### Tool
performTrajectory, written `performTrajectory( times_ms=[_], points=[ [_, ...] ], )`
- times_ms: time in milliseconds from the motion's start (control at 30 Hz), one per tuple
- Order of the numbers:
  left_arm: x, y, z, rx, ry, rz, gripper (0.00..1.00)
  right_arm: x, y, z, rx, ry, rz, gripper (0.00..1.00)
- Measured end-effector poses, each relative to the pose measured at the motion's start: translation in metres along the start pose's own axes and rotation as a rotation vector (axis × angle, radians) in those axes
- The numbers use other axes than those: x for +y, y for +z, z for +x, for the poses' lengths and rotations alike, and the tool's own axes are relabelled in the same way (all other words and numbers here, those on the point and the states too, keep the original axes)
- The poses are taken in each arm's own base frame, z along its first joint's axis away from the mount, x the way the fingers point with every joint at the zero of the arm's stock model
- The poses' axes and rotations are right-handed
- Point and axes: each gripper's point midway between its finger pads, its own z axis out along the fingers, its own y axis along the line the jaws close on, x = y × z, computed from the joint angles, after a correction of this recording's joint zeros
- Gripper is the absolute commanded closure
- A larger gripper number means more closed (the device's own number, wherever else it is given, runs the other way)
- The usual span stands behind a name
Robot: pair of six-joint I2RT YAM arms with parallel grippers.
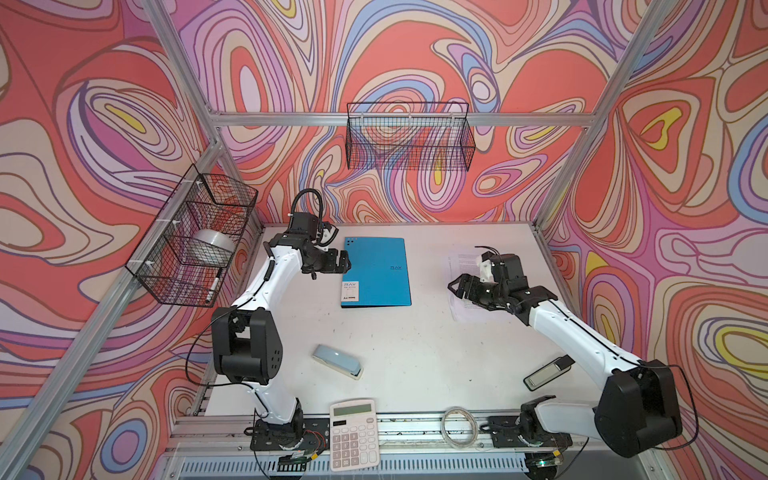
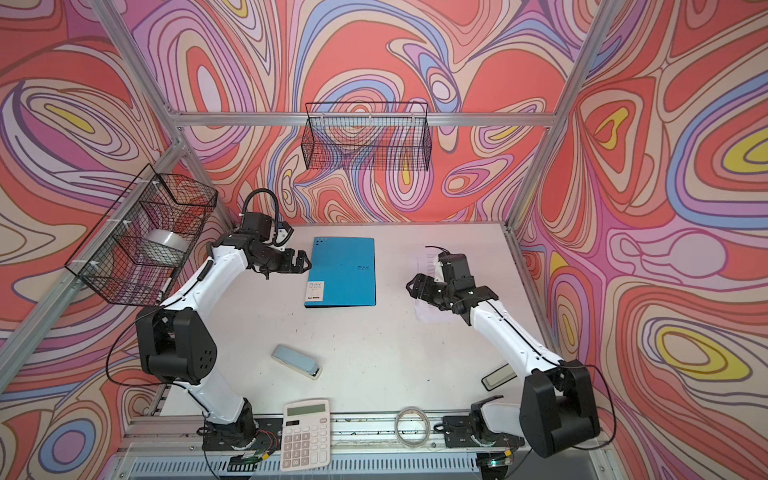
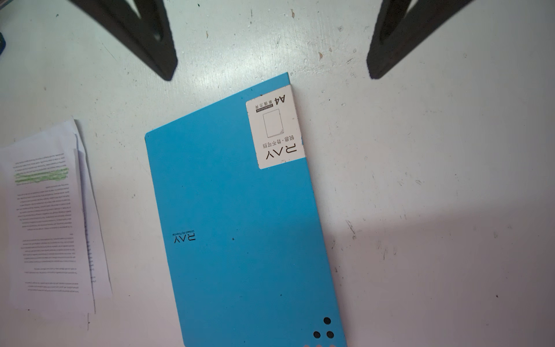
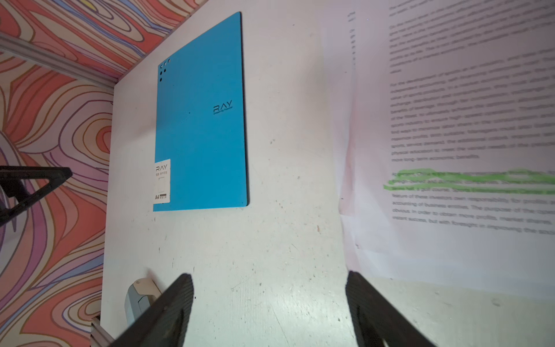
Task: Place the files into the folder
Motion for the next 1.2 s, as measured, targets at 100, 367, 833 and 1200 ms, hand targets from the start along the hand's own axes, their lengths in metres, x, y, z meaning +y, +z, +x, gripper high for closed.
performTrajectory(
  times_ms=[100,367,833,1200],
  points=[
    [-0.005,0.008,-0.015,-0.009,-0.007,-0.001,0.0,0.008,0.01,0.003,0.004,-0.015,-0.009,0.16],
    [-0.001,0.04,-0.034,-0.034,-0.1,-0.024,0.0,0.011,0.031,-0.006,-0.028,-0.016,-0.02,0.16],
    [0.02,0.109,-0.025,0.025,-0.278,-0.044,0.0,0.009,0.083,-0.009,-0.003,-0.013,-0.021,0.16],
    [0.016,0.122,-0.074,-0.042,-0.276,-0.01,0.0,0.02,0.118,-0.037,-0.035,-0.046,-0.046,0.16]
  ],
)
